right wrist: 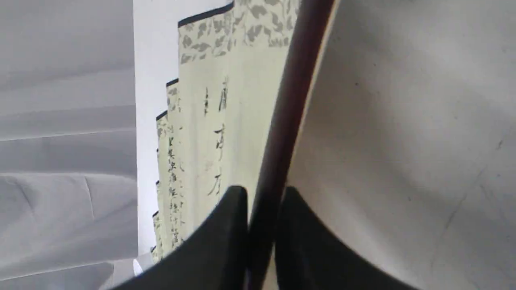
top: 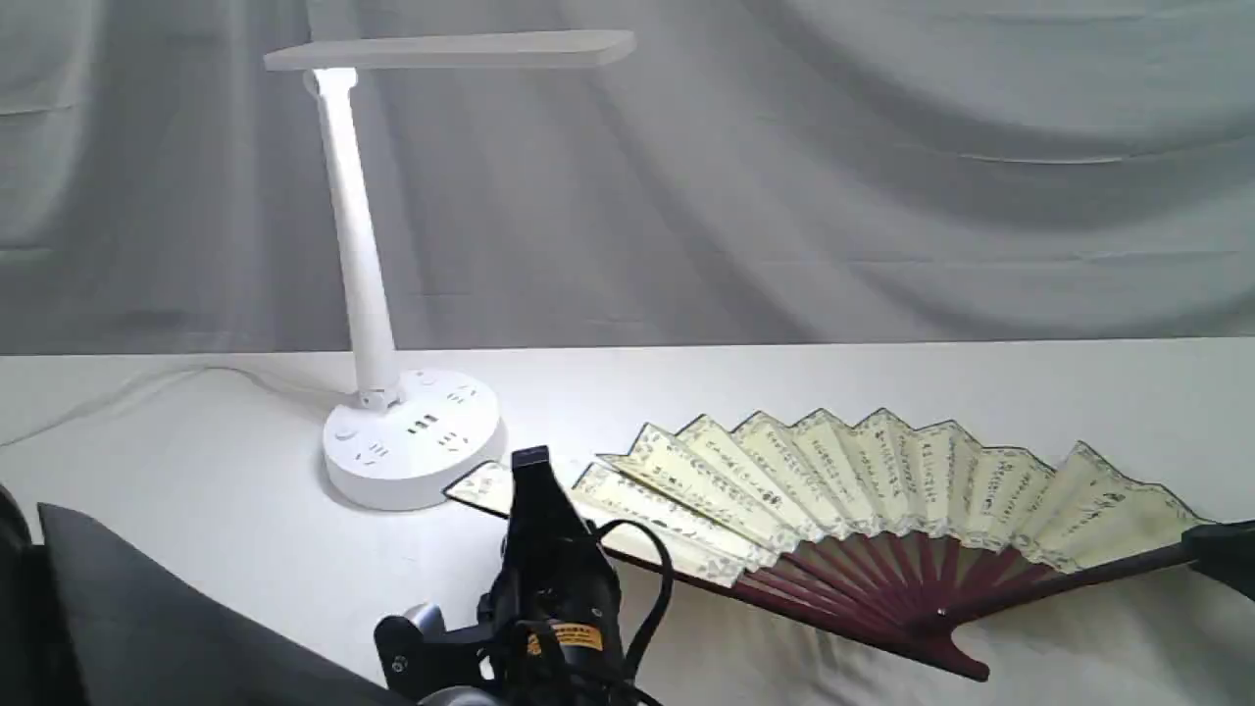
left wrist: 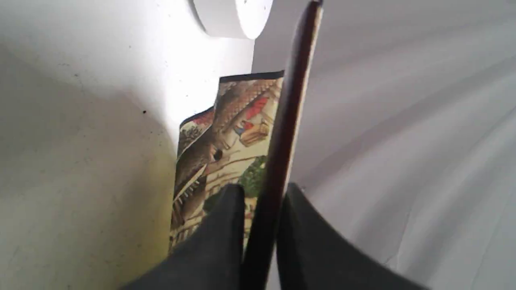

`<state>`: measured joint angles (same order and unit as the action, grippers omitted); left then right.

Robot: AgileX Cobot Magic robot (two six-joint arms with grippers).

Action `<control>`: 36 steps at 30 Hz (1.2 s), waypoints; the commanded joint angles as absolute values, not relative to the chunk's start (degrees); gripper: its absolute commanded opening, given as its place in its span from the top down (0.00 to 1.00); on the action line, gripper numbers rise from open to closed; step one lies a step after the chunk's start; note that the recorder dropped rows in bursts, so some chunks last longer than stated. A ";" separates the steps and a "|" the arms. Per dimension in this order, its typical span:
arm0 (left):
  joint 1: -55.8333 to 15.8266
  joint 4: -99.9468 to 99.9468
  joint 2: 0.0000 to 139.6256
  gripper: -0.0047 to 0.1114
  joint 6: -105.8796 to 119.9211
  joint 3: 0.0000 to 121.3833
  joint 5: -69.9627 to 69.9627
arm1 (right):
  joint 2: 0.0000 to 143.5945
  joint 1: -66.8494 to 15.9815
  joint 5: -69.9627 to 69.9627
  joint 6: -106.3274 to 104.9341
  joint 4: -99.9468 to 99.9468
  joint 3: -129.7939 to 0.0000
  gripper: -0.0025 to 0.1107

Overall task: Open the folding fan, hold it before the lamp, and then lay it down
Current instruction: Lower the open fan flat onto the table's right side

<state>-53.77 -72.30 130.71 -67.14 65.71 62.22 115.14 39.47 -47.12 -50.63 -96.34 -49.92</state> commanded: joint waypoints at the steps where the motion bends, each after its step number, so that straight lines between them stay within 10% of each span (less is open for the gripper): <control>1: -54.20 -71.81 130.02 0.86 -68.88 66.30 62.77 | 115.22 39.42 -45.67 -52.69 -95.30 -49.44 0.98; 15: -54.20 -71.13 130.11 0.83 -68.88 66.30 59.78 | 115.22 39.42 -44.98 -55.24 -99.95 -49.44 0.98; 36: -54.09 -67.05 131.19 0.31 -69.37 64.01 58.65 | 115.22 39.42 -44.12 -58.04 -99.95 -49.44 0.98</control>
